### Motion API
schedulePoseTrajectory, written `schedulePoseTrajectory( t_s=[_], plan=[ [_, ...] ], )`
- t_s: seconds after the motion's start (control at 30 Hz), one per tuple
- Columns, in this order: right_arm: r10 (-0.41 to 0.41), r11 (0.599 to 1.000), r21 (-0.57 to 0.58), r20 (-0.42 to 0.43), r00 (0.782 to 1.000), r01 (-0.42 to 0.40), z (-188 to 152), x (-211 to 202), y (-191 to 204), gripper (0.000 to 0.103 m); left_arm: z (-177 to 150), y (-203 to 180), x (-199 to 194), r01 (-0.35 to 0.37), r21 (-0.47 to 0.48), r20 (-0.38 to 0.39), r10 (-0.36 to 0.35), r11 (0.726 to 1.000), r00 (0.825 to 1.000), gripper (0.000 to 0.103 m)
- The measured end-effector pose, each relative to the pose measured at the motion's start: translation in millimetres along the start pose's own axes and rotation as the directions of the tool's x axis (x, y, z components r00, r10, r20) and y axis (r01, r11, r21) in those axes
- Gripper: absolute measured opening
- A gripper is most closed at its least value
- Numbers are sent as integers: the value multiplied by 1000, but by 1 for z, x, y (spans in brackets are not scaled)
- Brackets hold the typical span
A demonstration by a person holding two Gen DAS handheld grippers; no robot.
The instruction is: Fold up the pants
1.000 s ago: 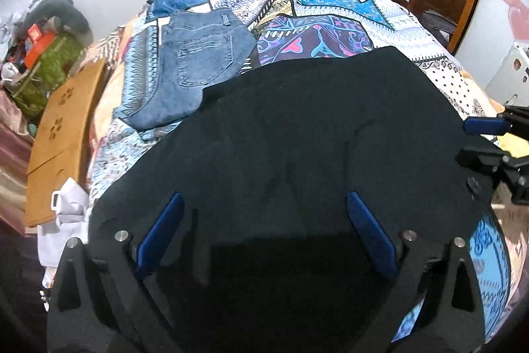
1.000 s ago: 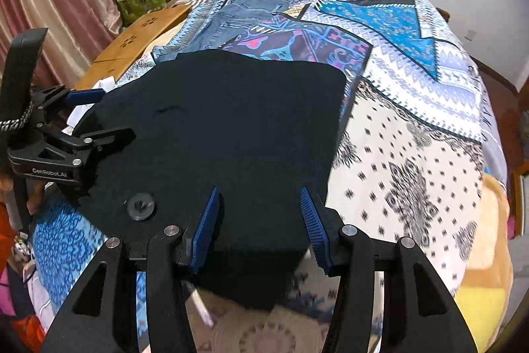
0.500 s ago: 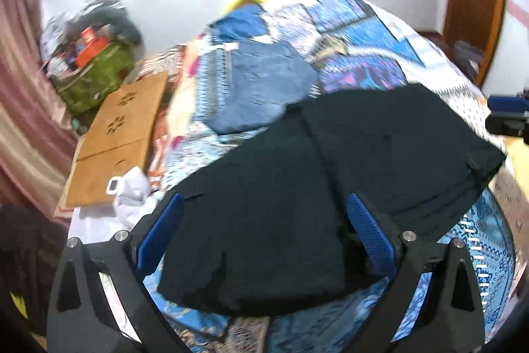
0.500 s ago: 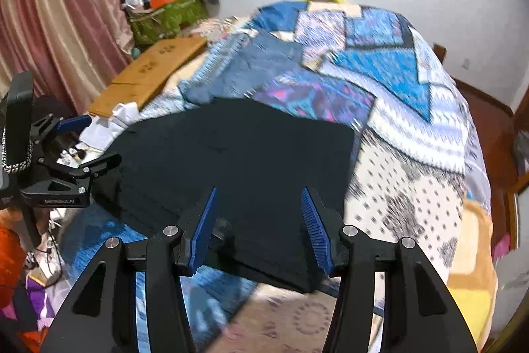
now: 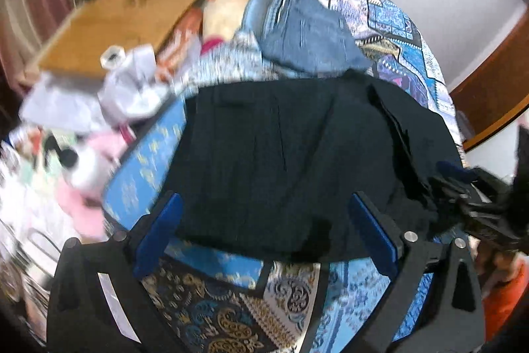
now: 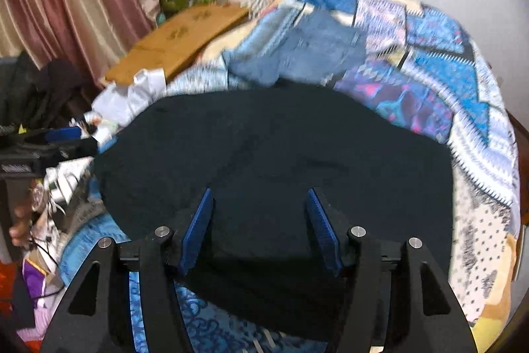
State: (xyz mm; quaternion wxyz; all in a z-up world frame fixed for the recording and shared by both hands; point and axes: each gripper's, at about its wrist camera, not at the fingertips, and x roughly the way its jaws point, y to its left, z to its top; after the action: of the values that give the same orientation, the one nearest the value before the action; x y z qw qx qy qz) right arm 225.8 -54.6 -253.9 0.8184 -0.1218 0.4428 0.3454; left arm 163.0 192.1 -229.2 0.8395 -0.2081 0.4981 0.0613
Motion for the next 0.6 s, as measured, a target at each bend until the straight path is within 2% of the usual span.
schedulePoseTrajectory(
  t_s=[0.07, 0.1, 0.17, 0.27, 0.37, 0.43, 0.53, 0.6],
  plan=[
    [7, 1000, 7, 15, 1000, -7, -4, -1, -1, 56, -8, 4, 4, 37, -29, -37, -39, 999, 999, 101],
    [12, 1000, 11, 15, 1000, -12, -5, -1, -2, 56, -12, 6, 9, 98, -51, -70, -101, 994, 992, 101],
    [18, 1000, 16, 11, 1000, -18, -6, -2, -4, 56, -17, 10, 16, 162, -112, -117, -175, 980, 978, 101],
    [16, 1000, 12, 13, 1000, -17, -8, -3, 0, 56, -27, 19, 28, 250, -223, -161, -288, 942, 944, 101],
    [23, 1000, 17, 17, 1000, -23, -7, -1, -1, 56, -32, 23, 34, 278, -271, -147, -324, 922, 934, 101],
    [27, 999, 21, 18, 999, -28, -7, -1, 0, 56, -30, 26, 40, 307, -300, -142, -360, 903, 922, 102],
    [32, 999, 20, 19, 999, -32, -7, -1, -1, 56, -23, 38, 57, 358, -368, -132, -429, 858, 893, 102],
    [34, 999, 20, 20, 999, -34, -7, -1, -1, 56, -15, 46, 71, 365, -418, -131, -452, 832, 882, 102]
  ],
)
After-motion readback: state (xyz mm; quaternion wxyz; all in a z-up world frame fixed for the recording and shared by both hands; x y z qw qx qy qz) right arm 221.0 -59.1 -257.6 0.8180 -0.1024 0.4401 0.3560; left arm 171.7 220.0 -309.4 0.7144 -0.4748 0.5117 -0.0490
